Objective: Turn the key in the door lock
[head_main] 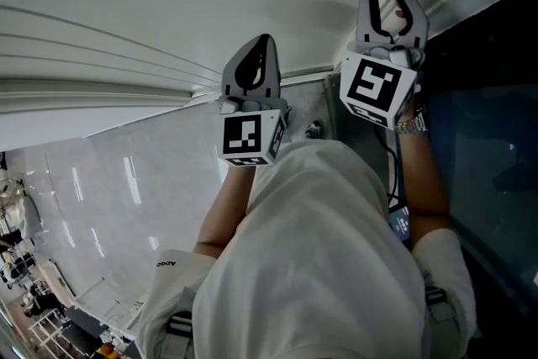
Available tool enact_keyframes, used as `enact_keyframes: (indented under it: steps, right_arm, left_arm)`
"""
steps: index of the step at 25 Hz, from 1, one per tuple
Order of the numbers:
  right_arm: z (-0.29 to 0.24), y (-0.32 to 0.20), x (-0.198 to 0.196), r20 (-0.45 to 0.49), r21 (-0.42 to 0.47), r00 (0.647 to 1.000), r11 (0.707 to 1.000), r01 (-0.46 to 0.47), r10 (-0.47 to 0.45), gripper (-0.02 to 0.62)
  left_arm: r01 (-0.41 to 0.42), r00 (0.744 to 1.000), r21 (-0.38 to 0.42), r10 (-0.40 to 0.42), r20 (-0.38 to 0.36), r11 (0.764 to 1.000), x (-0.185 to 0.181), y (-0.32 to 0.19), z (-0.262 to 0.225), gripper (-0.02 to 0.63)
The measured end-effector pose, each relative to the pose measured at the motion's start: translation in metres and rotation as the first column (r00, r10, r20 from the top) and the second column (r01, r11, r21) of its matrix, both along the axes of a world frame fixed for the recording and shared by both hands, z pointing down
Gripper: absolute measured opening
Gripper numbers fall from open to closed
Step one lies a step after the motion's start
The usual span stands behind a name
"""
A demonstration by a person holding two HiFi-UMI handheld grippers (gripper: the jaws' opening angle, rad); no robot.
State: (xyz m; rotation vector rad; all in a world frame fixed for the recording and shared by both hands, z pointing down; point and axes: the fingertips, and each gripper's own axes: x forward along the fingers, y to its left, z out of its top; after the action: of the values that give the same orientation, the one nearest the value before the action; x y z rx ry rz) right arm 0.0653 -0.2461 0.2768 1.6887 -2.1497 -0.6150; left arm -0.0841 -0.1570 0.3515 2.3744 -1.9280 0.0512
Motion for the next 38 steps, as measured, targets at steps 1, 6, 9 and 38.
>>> enact_keyframes:
  steps: [1,6,9,38]
  right_arm:
    - [0.001,0.005,0.001,0.017,0.005,1.000,1.000,0.004,-0.004,0.109]
    - [0.023,0.026,0.000,0.113,-0.040,0.993,0.998,0.049,-0.044,0.107]
    - [0.045,0.038,-0.002,0.199,-0.095,0.977,0.991,0.096,-0.075,0.089]
    - [0.236,0.106,-0.058,0.487,-0.543,0.864,0.730,0.415,-0.130,0.003]
  left_arm:
    - [0.002,1.000,-0.004,-0.002,0.000,1.000,-0.001,0.000,0.001,0.006]
    - [0.003,1.000,-0.035,-0.002,0.006,0.999,-0.004,0.003,0.015,0.006]
    - [-0.002,1.000,-0.063,0.003,0.013,0.998,-0.005,0.008,0.027,0.006]
    - [0.029,1.000,-0.337,-0.024,0.018,0.941,-0.032,0.057,0.162,0.006]
